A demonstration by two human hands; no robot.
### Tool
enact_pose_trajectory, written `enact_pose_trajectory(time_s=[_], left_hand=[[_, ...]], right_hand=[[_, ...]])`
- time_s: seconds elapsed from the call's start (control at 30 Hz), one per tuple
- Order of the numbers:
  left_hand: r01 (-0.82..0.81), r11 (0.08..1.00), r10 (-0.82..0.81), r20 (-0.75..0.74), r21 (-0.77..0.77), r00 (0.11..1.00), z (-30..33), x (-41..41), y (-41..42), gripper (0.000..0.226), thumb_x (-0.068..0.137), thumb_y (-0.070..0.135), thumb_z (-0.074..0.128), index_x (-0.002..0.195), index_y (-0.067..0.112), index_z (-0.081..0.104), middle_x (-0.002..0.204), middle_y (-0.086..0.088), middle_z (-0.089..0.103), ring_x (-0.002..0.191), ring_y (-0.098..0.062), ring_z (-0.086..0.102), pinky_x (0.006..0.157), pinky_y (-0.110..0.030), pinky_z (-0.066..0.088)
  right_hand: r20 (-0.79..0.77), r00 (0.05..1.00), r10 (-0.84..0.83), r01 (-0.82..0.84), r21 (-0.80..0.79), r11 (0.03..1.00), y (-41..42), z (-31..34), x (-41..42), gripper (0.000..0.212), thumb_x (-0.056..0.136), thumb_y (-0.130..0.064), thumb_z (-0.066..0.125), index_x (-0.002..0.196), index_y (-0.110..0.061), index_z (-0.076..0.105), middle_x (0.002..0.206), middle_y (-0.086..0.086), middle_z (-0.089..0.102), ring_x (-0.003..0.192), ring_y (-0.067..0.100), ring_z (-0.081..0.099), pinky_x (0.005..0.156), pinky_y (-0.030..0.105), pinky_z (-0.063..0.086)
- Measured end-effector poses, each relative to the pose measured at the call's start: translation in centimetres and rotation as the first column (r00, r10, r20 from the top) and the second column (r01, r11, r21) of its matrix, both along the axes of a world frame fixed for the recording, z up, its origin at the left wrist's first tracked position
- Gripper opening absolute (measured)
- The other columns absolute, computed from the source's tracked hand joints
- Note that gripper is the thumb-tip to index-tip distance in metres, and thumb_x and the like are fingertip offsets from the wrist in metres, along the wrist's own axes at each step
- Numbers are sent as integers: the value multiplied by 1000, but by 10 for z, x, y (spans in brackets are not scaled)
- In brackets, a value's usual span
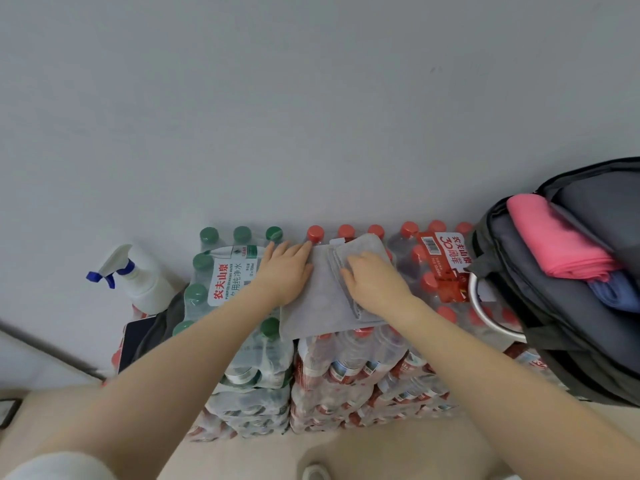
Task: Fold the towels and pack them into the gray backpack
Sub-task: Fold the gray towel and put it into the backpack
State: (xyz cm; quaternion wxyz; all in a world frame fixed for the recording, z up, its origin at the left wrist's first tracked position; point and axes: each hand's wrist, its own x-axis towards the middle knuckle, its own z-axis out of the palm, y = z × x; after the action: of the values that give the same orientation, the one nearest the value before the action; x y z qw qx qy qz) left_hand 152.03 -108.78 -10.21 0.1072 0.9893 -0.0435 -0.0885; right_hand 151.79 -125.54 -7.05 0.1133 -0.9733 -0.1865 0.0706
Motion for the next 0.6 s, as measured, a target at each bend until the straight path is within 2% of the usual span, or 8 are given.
enact_pose_trajectory(time_s=[0.07,0.13,0.2,0.3,0.37,0.43,0.5,0.6], left_hand=[[3,999,2,-103,53,995,2,12,0,57,98,43,20,147,16,11,148,-9,34,142,-29,15,115,-45,-3],[16,997,0,-200,79,980,3,19,3,60,96,52,19,142,14,28,138,-11,46,137,-29,25,114,-47,-2],[-10,1000,12,-231,9,973,12,25,7,54,92,57,31,115,13,53,116,-9,58,121,-27,45,110,-44,18],[-113,948,40,-243,-297,969,39,26,18,32,82,45,62,79,14,58,80,-2,58,86,-24,56,69,-29,42],[-246,795,-4,-411,-554,912,53,20,26,24,81,32,67,91,11,63,83,-1,63,79,-17,61,64,-24,49],[-447,610,-90,-617,-654,782,58,7,30,23,85,24,64,104,11,60,93,-1,66,81,-13,64,69,-22,55],[-536,567,-58,-679,-625,731,50,-5,32,28,85,25,64,109,13,57,101,-2,65,88,-15,63,77,-25,55],[-539,577,79,-614,-614,785,36,-19,27,32,87,21,62,115,8,54,98,-4,64,80,-14,62,71,-23,55]], right_hand=[[102,994,48,-36,-116,993,0,-12,-3,42,99,-34,29,130,-10,45,132,8,47,122,25,41,102,34,32],[125,992,35,-12,-173,985,2,-24,-7,59,95,-43,13,144,-14,27,148,4,32,138,23,24,115,35,14],[119,993,12,9,-178,984,2,-29,-4,74,85,-49,-4,148,-15,16,155,3,20,144,20,11,117,36,2],[79,997,7,8,-189,982,-1,-33,3,59,97,-45,11,149,-18,6,158,-1,6,146,16,0,117,37,-5],[73,997,1,12,-182,983,-2,-34,3,58,98,-45,13,149,-19,5,159,-2,4,146,15,-1,117,37,-5],[88,996,-6,21,-175,984,-1,-34,2,61,95,-47,8,149,-19,6,158,-2,5,146,15,0,117,37,-4],[80,997,-15,28,-164,986,0,-33,2,58,97,-45,10,149,-19,7,158,-2,6,146,15,1,117,37,-4],[79,997,-27,39,-157,987,2,-32,2,55,99,-40,14,149,-19,6,159,-2,4,146,16,0,117,38,-3]])
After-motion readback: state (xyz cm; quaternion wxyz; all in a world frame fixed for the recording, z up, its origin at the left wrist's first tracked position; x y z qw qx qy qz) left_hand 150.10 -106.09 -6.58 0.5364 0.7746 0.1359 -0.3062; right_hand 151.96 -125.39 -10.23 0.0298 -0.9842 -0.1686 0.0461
